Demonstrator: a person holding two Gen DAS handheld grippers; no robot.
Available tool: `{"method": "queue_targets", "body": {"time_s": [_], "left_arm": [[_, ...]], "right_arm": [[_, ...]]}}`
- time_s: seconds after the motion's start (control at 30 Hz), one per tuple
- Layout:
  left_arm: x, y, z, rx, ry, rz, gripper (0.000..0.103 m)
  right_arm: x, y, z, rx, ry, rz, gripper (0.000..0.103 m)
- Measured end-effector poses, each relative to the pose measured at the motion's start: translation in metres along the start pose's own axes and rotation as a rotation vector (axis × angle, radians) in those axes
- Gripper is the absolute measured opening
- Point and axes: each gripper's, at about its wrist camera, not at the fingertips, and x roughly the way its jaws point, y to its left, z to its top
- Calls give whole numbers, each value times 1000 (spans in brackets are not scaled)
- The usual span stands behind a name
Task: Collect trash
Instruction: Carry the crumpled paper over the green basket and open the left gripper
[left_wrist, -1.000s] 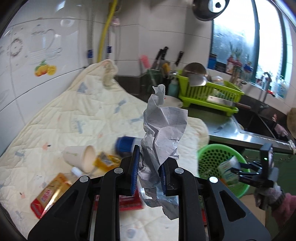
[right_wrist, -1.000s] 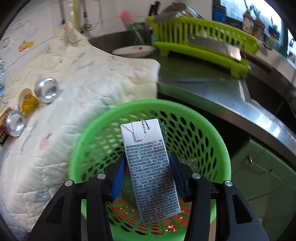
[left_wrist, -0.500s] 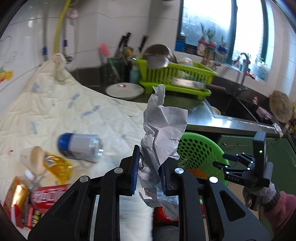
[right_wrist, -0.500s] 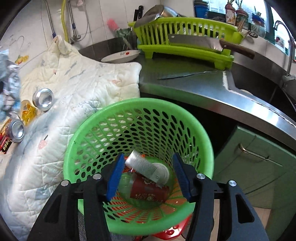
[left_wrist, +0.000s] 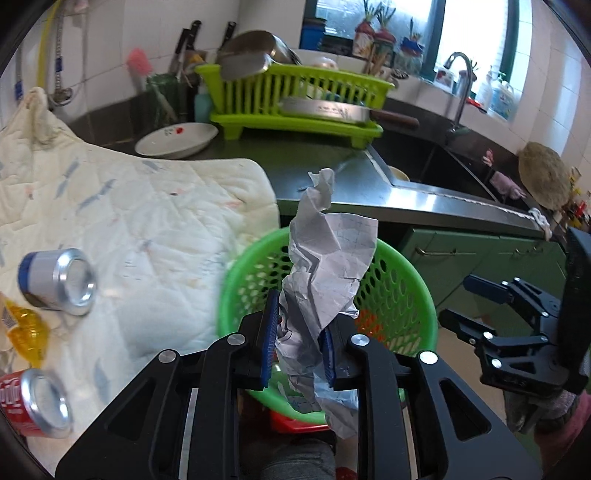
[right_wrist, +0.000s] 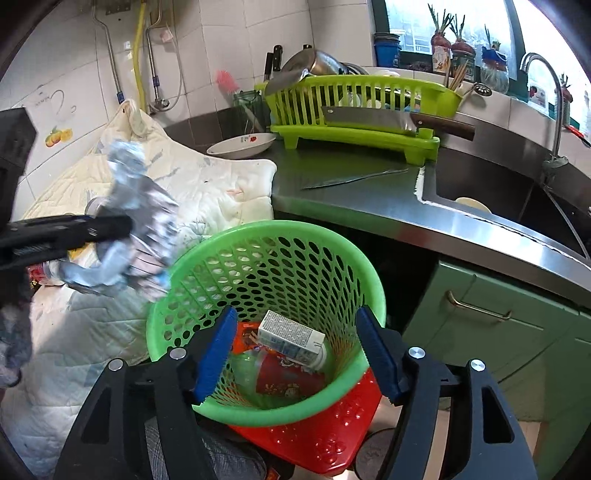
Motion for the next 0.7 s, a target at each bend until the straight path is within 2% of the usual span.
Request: {"method": "queue_targets", "body": {"time_s": [0.1,0.2,0.23,0.27,0.37,0.57,0.7], "left_arm": [[11,-9,1,8,13,-4,25],[18,-14,1,8,23,-11,38],[20,-15,0,6,25,-9,49],[20,-16,0,2,23,-12,55],[18,-16,-4,1,18,-10,62],[4,-5,-11,-33,5,7,65],[-15,11,-20,-59,-6,51,66]], "right_arm": [[-5,-4,-3,0,-6,-8,66],[-9,-8,-5,1,-12,-23,66],[-11,-9,-6,5,-13,-23,66],[-11,-10,-6,10,-14,-22,67],[-14,-12,-7,20,-19,-18,67],[-14,-3,-7,11,-18,3,70],[-16,8,-6,-7,-25,18,71]]}}
